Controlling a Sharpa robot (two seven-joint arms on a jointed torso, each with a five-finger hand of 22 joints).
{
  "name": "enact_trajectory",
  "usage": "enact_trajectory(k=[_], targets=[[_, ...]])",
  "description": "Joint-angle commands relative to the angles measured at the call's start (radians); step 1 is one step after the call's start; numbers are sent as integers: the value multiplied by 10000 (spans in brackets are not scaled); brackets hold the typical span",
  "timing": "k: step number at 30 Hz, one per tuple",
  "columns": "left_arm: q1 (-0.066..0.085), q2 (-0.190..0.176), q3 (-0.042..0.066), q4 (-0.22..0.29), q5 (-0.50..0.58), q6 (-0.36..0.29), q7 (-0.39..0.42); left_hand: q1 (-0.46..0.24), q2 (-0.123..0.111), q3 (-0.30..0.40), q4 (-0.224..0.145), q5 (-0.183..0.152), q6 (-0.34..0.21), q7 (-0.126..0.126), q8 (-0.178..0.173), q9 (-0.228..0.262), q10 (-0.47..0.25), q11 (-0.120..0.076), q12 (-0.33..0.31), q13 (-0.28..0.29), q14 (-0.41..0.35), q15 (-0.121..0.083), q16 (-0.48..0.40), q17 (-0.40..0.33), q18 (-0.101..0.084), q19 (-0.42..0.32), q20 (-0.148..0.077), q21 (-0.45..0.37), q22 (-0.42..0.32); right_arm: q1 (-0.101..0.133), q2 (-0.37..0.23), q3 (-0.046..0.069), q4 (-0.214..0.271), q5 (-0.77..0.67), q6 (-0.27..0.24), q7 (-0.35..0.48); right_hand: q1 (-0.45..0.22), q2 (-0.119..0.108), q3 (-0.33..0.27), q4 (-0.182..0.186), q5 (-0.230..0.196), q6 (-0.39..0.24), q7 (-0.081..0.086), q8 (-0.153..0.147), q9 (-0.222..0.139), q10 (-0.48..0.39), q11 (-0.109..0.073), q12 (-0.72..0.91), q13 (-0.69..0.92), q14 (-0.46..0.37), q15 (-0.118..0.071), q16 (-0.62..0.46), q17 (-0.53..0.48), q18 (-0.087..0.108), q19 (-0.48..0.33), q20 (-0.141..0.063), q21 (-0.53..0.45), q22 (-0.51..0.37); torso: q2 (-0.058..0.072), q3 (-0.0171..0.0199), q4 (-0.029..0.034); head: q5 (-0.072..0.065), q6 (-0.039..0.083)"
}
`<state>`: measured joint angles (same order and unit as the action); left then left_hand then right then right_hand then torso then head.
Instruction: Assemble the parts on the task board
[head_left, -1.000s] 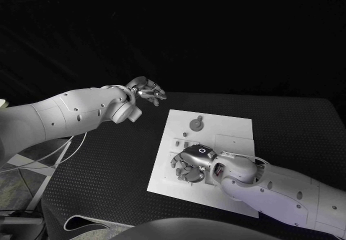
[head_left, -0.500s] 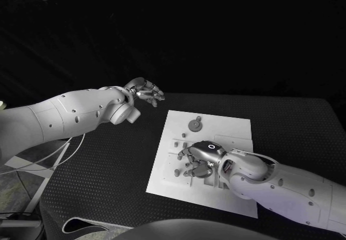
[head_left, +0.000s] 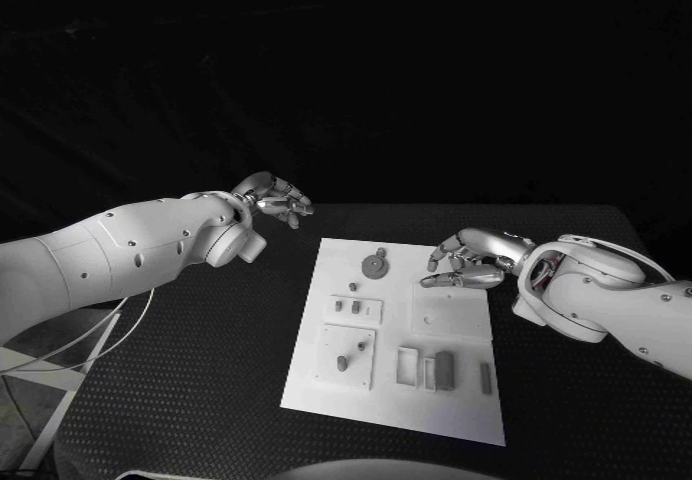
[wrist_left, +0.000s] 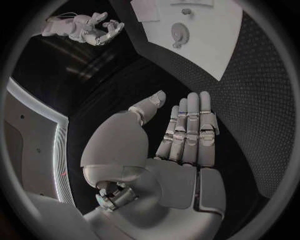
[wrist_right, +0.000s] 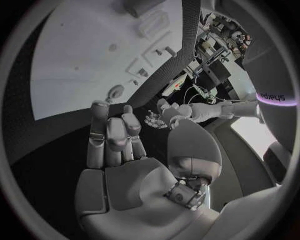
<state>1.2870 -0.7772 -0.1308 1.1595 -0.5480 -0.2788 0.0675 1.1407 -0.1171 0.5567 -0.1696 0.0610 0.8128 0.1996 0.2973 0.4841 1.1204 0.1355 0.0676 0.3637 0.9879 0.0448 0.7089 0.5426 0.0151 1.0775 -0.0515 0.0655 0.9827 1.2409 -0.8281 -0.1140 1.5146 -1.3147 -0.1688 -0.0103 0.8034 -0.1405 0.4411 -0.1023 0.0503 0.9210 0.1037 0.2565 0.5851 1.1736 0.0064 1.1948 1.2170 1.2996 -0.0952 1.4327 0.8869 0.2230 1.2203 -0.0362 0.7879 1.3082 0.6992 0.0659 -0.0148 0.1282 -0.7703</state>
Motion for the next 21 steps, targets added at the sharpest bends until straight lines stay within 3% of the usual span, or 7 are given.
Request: enact_trajectory(k=[1, 3, 7, 11, 15, 17, 21], targets=[[-41, 106, 5, -21, 104, -50, 141, -100, 10, 15, 87, 7, -51, -13, 39, -13, -48, -20, 19, 12, 65, -3, -45, 26, 165, 43, -26, 45, -13, 17, -328, -20, 169, 757, 1963, -1036, -213, -99, 261, 420, -6, 474, -9, 255, 246, 278, -171, 278, 181, -48, -229, 99, 44, 388, 20, -175, -3, 104, -94, 28, -115, -202, 107], [-65, 123, 4, -31, 104, -36, 142, -110, 15, 14, 103, 8, -50, -14, 42, -15, -48, -20, 18, 12, 67, -3, -49, 32, 165, 43, -26, 45, -13, 17, -460, -25, 244, 940, 2097, -1282, -366, -37, 344, 648, -20, 533, -66, 333, 345, 291, -215, 305, 186, -59, -275, 108, 46, 388, 17, -197, -8, 109, -113, 41, -118, -248, 165], [-73, 77, 2, -14, 105, -29, 132, -120, 17, 13, 118, 8, -49, -14, 44, -16, -48, -20, 18, 13, 68, -3, -55, 39, 165, 42, -26, 45, -13, 15, -777, -72, 527, 1411, 2257, -2031, -431, 135, 478, 885, -21, 727, -182, 538, 585, 264, -328, 314, 156, -84, -385, 125, 51, 388, -7, -241, 8, 146, -168, 111, -135, -301, 149], [-73, 52, 1, 5, 106, -32, 164, -127, 19, 12, 131, 8, -49, -15, 47, -18, -47, -21, 18, 13, 70, -4, -60, 46, 166, 43, -28, 45, -13, 14, -1046, -225, 700, 2732, 1950, -3317, -749, 148, 544, 1369, 9, 614, -201, 517, 697, 13, -342, 57, -111, -119, -412, 103, 34, 388, -69, -238, -29, 147, -183, 137, -155, -369, 113], [-73, 55, -1, 6, 109, -14, 153, -134, 22, 12, 145, 8, -46, -16, 51, -19, -44, -22, 20, 15, 72, -4, -64, 52, 166, 45, -28, 46, -13, 13, -1303, -335, 978, 3441, 2287, -4089, -985, 264, 524, 1696, 22, 627, -205, 537, 791, 7, -356, 11, -194, -124, -418, 113, 34, 388, -64, -240, -26, 157, -189, 137, -178, -433, 120], [-74, 57, -2, -2, 112, -1, 143, -137, 22, 11, 151, 8, -44, -18, 53, -19, -43, -23, 20, 15, 73, -5, -66, 55, 167, 45, -29, 46, -13, 12, -1361, -414, 1106, 3709, 3094, -4359, -1006, 304, 514, 1750, 21, 641, -215, 545, 822, 69, -365, 56, -169, -124, -427, 122, 37, 388, -65, -249, -20, 165, -177, 134, -162, -486, 108], [-99, 43, -6, -8, 122, -9, 132, -140, 24, 12, 159, 8, -42, -19, 55, -20, -42, -24, 20, 16, 75, -6, -68, 60, 167, 46, -30, 47, -13, -17, -1304, -608, 1243, 3582, 3550, -4510, -1007, 112, 418, 1746, -15, 596, -216, 512, 840, 215, -367, 196, -61, -120, -428, 150, 49, 388, -78, -270, -1, 183, -168, 153, -167, -542, 66]])
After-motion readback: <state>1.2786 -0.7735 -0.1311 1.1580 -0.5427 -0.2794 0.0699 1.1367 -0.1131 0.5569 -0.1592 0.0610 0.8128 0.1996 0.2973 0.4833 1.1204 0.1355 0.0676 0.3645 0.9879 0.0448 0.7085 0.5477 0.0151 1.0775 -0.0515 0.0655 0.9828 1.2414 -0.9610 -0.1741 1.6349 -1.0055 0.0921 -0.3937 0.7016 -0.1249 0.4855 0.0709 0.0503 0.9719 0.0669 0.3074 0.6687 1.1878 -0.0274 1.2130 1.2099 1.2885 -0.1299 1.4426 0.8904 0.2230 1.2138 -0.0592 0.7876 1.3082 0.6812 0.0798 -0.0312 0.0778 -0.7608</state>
